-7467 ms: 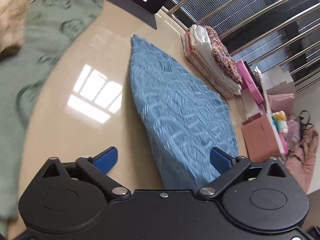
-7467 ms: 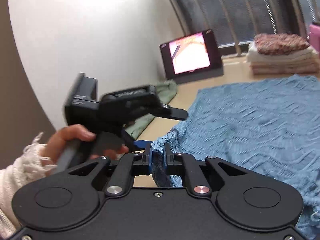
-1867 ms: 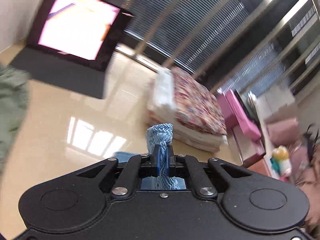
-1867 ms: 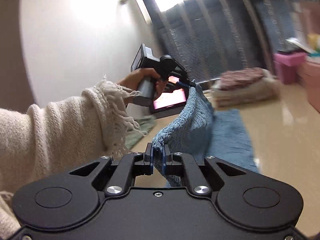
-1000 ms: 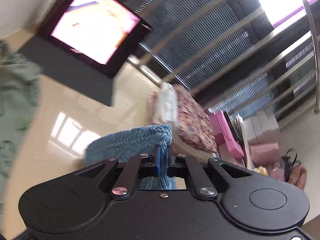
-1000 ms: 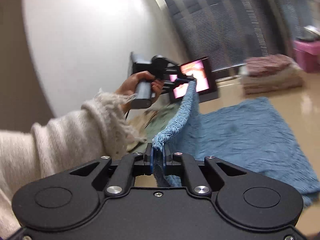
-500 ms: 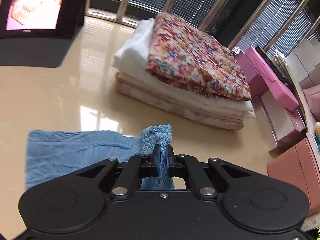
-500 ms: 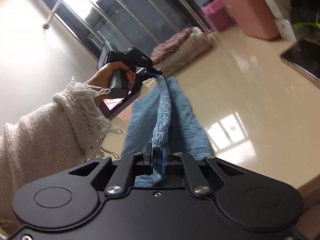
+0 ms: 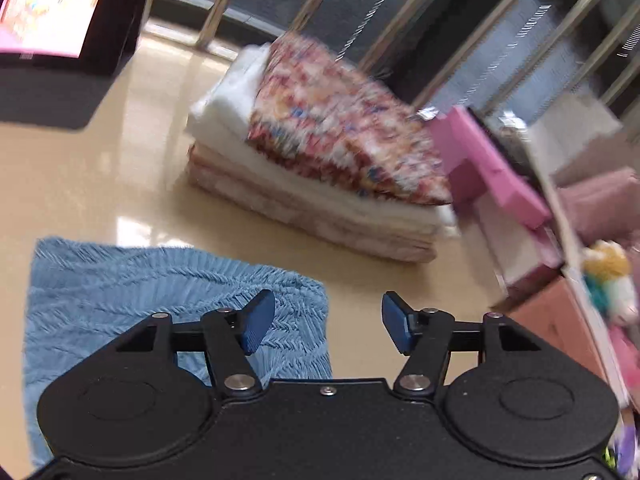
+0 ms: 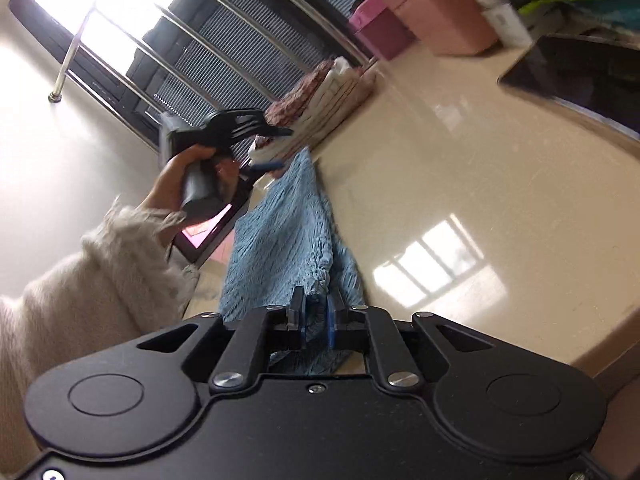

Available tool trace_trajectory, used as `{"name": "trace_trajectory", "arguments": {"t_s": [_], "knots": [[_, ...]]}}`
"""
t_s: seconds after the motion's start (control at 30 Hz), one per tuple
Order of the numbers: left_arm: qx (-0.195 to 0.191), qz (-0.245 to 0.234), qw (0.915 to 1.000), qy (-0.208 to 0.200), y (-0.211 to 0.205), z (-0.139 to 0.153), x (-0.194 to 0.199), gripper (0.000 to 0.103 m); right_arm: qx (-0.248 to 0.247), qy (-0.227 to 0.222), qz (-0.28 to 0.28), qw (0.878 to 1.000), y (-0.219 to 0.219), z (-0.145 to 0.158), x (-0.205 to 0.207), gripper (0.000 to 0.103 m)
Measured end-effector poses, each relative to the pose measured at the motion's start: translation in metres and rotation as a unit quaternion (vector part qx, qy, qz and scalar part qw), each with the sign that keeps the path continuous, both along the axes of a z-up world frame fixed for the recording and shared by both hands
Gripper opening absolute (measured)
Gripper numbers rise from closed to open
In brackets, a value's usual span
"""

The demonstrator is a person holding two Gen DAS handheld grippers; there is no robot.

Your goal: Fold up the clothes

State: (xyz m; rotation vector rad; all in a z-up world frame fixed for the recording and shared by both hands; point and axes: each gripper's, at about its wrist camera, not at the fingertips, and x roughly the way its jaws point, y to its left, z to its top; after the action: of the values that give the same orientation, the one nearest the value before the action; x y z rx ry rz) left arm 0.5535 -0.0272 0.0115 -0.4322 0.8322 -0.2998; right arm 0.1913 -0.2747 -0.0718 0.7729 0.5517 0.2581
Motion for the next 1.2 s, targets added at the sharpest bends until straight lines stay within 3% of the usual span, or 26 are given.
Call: {"name": "trace_trajectory", "arguments": {"t_s": [0.1,0.17,0.23,0.37,0.47,0.57,0.6,0.67,0.73,1.0,1.1,1.13,1.2], "knots": [[0.023,-0.03,0.9992,-0.017,0.017,0.015,-0.03,0.063,-0.01,0.0,-0.008,1.0,0.0,0.002,-0.002,0.023],[0.042,-0.049,0.9975,-0.028,0.03,0.025,-0.052,0.067,-0.027,-0.012,-0.017,0.999,0.001,0.007,-0.006,0.045],[0.072,-0.076,0.9936,-0.043,0.042,0.029,-0.086,0.072,-0.063,-0.028,-0.02,0.997,0.005,0.018,-0.005,0.056],[0.12,-0.126,0.9835,-0.048,0.058,0.024,-0.147,0.073,-0.159,-0.059,0.018,0.985,0.025,0.038,0.007,0.059],[0.134,-0.151,0.9787,-0.037,0.062,0.009,-0.186,0.078,-0.206,-0.045,0.055,0.976,0.043,0.039,0.026,0.059],[0.173,-0.174,0.9689,-0.032,0.06,-0.009,-0.211,0.078,-0.247,-0.023,0.087,0.965,0.061,0.036,0.043,0.057],[0.186,-0.177,0.9659,-0.031,0.059,-0.015,-0.214,0.078,-0.258,-0.011,0.089,0.962,0.066,0.033,0.046,0.055],[0.213,-0.183,0.9594,-0.029,0.056,-0.026,-0.221,0.067,-0.278,-0.001,0.087,0.957,0.074,0.029,0.044,0.039],[0.234,-0.188,0.9528,-0.046,0.054,-0.031,-0.224,0.068,-0.285,0.005,0.083,0.955,0.078,0.029,0.041,0.031],[0.224,-0.152,0.9618,-0.041,0.068,-0.028,-0.216,0.07,-0.264,0.019,0.082,0.961,0.085,0.033,0.023,0.031],[0.192,-0.124,0.9721,-0.051,0.084,-0.02,-0.225,0.086,-0.241,0.001,0.072,0.968,0.08,0.041,0.015,0.048],[0.18,-0.115,0.975,-0.062,0.09,-0.014,-0.231,0.099,-0.236,-0.011,0.068,0.969,0.077,0.046,0.01,0.061],[0.161,-0.098,0.9778,-0.092,0.103,-0.002,-0.248,0.103,-0.241,-0.031,0.061,0.968,0.072,0.056,-0.002,0.079]]}}
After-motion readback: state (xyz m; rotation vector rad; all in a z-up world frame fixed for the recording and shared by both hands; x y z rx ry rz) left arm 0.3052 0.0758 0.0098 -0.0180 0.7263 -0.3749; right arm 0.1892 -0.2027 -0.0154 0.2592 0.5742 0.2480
